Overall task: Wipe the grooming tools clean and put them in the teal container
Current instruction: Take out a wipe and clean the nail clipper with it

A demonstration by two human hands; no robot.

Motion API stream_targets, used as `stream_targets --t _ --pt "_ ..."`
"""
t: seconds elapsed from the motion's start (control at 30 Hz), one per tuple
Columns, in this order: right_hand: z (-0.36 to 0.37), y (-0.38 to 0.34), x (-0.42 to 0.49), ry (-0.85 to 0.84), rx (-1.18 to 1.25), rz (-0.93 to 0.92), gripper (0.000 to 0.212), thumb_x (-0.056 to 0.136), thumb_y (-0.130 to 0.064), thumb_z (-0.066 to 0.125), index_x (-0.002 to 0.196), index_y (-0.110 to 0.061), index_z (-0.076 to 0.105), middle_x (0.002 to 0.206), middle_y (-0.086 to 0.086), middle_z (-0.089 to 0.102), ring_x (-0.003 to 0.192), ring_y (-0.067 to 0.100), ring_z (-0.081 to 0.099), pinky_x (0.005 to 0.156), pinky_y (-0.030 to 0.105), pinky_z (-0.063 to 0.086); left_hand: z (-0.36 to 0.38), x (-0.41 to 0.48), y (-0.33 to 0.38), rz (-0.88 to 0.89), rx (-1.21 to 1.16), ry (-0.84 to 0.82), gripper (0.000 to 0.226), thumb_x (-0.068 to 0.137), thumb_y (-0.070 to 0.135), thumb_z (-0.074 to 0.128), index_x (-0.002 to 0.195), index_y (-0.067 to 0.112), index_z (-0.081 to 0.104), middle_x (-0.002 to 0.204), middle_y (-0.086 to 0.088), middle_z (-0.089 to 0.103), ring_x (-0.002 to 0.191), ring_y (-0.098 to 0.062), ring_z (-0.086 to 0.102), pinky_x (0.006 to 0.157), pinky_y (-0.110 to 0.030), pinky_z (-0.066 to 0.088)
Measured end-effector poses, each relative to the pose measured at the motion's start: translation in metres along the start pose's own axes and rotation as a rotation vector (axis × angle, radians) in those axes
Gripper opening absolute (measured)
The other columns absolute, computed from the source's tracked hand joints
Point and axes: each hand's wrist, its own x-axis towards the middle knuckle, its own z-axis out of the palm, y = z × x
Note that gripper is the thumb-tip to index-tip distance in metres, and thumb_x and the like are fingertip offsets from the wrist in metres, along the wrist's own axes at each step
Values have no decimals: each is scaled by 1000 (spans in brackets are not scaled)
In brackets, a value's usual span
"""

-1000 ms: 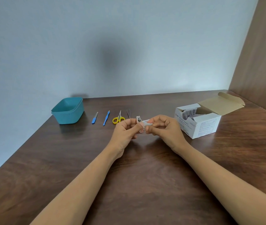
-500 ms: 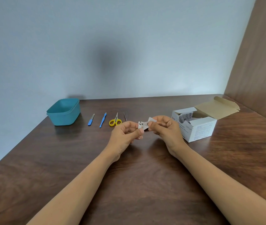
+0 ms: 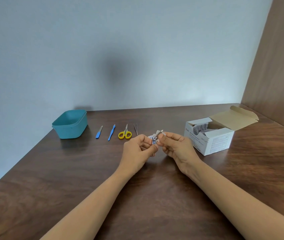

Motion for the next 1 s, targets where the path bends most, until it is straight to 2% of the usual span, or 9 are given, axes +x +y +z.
stream_targets --t 0.13,0.3,0.53,0.6,0.77,1.0 --pt "-3 -4 2 -23 65 11 14 85 -1 61 90 -9 71 73 7 73 66 9 67 63 18 49 0 1 -1 -26 15 14 11 79 16 75 80 10 66 66 -1 69 58 -10 68 52 -13 46" --pt "-2 -3 1 -62 44 -41 16 79 2 66 86 -11 72 77 3 74 66 6 66 59 15 47 1 0 -2 -17 41 -11 12 79 17 76 79 11 65 63 3 67 57 -8 67 48 -11 42" --pt "-2 4 0 -132 -190 -143 7 75 -2 74 78 -6 69 64 -3 66 59 3 53 57 16 40 1 -2 -1 27 66 -15 10 79 14 74 78 9 66 62 2 69 55 -5 65 51 -10 44" --pt "-3 4 0 -148 -217 -157 7 76 0 72 78 -3 67 57 -7 61 52 -1 50 53 12 39 1 -1 -2 38 75 -18 10 79 14 74 78 8 66 62 1 69 55 -5 65 54 -13 48" --pt "-2 4 0 -150 -226 -182 12 77 6 69 71 -3 64 50 -9 59 47 -1 48 50 10 38 2 -2 -5 93 157 -39 9 78 16 73 79 11 66 66 -1 70 64 -16 68 65 -33 57" --pt "-3 8 1 -150 -283 -278 15 79 3 69 66 -5 65 53 -8 59 52 -2 50 55 9 40 5 -2 -4 97 189 -4 10 78 18 72 76 11 65 65 -1 68 62 -15 65 63 -32 55"
